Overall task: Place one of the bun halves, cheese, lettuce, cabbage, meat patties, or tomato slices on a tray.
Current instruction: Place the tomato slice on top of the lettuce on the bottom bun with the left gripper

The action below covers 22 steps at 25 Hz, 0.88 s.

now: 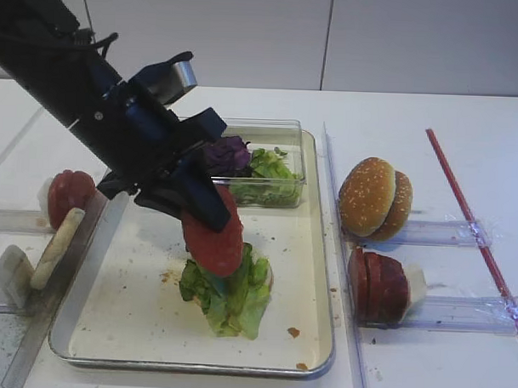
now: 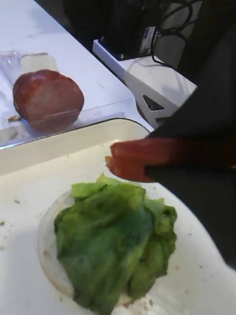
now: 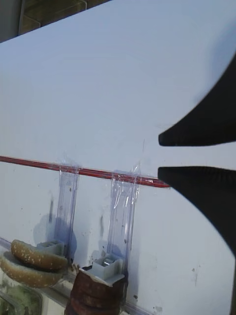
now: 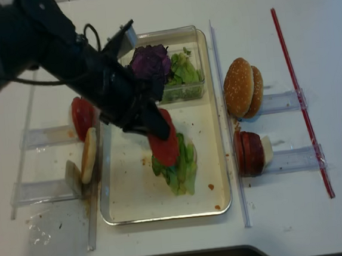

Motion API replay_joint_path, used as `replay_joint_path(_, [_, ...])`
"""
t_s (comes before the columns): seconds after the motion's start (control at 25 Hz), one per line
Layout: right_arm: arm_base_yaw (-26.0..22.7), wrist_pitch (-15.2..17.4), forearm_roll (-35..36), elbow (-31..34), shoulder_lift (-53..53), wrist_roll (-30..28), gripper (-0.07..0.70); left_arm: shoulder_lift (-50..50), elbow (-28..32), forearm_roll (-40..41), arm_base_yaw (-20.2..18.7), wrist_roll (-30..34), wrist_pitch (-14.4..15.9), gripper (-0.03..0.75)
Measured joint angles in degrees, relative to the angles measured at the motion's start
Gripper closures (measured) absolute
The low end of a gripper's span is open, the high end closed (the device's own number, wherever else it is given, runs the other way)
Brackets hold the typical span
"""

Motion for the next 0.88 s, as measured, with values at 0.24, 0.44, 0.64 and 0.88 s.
replay_joint_path(0.24, [0.0, 0.0, 0.0, 0.0, 0.0, 0.0, 0.49, 6.3, 0.0, -4.4, 0.0, 7.9, -0.5, 0.661])
replay_joint_path(0.44, [0.0, 0.0, 0.0, 0.0, 0.0, 0.0, 0.49, 9.9, 0.0, -7.9, 0.0, 12.4, -0.9, 0.661])
replay_joint_path(0.64, [0.0, 0.0, 0.0, 0.0, 0.0, 0.0, 0.49, 11.3, 0.0, -9.9, 0.0, 14.3, -1.2, 0.661])
replay_joint_path(0.88, [0.0, 0.0, 0.0, 0.0, 0.0, 0.0, 0.49, 12.4, 0.0, -10.4, 0.0, 14.4, -1.3, 0.661])
